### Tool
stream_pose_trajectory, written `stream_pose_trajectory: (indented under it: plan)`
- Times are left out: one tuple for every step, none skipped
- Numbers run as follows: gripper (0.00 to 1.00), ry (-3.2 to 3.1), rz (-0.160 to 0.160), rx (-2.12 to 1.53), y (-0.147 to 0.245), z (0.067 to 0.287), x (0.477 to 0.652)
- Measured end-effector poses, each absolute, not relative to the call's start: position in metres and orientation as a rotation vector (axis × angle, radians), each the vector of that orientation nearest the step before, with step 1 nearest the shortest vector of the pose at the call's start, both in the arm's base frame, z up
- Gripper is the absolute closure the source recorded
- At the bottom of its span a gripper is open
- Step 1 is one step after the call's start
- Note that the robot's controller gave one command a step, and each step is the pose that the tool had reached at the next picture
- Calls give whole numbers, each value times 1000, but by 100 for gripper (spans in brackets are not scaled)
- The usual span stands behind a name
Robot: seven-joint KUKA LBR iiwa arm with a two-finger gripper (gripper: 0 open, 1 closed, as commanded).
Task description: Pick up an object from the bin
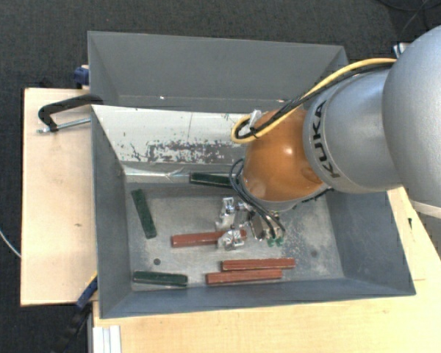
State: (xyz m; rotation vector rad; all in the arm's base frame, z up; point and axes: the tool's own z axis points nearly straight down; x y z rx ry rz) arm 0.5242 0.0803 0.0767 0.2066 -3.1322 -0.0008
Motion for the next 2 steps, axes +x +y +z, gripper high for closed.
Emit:
stream_pose_trajectory:
  plan:
    - [100, -3132, -1, 206, 80, 77, 524]
    - [100, -3147, -3, 188, 83, 242, 530]
